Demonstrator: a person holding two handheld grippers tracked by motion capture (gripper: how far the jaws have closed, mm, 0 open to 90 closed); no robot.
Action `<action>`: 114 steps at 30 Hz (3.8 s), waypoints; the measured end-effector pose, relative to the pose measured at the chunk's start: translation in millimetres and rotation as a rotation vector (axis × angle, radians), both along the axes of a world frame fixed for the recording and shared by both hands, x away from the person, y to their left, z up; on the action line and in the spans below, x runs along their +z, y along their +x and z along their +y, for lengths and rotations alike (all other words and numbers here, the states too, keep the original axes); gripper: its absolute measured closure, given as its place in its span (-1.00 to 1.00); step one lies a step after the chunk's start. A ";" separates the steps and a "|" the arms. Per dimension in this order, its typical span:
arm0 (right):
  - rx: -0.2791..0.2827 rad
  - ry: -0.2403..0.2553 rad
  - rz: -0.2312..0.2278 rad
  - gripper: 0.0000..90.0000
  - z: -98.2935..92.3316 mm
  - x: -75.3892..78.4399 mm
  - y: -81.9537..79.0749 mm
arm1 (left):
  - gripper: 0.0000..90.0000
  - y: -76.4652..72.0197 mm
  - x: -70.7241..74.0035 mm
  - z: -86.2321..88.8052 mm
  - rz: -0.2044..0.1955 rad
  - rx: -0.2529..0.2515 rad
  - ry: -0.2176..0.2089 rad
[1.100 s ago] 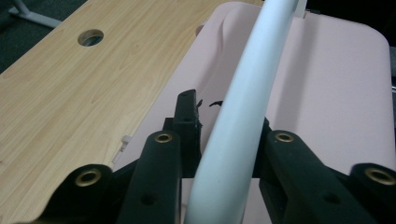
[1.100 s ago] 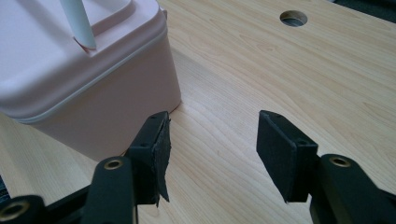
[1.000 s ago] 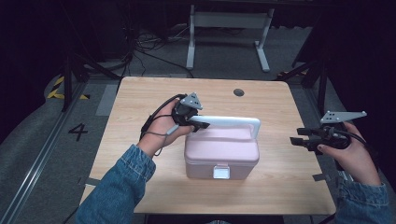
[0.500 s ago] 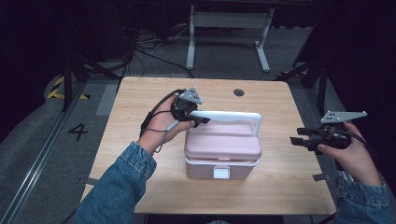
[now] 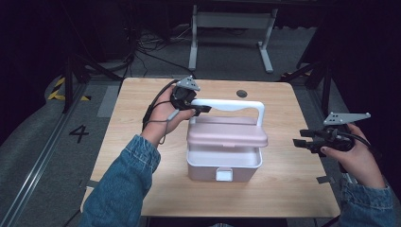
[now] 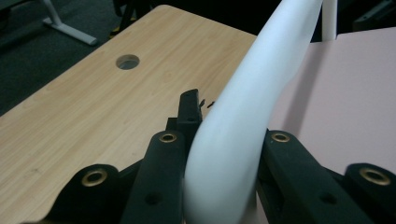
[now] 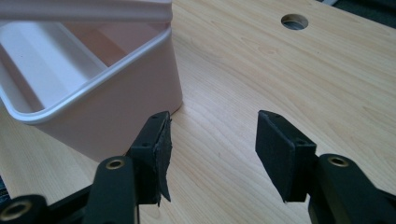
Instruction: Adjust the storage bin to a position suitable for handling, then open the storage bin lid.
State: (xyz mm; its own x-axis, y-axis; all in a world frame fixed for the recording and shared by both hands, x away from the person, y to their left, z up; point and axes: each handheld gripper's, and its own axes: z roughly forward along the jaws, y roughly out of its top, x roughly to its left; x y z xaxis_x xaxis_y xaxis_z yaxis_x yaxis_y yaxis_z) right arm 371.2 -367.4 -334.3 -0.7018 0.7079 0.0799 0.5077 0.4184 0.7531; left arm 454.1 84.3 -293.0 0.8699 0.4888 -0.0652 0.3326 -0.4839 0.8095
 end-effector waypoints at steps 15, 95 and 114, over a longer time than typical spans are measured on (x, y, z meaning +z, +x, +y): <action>0.032 -0.006 -0.026 0.15 15.8 4.4 -3.1 | 0.65 16.8 6.2 0.0 -0.018 0.066 0.011; 0.293 0.330 -0.068 1.00 95.8 14.6 2.8 | -0.32 -57.2 6.4 71.8 -0.078 0.122 0.011; 0.275 0.364 -0.074 1.00 96.5 18.7 7.7 | -0.33 -76.5 -5.7 43.2 -0.116 0.059 -0.005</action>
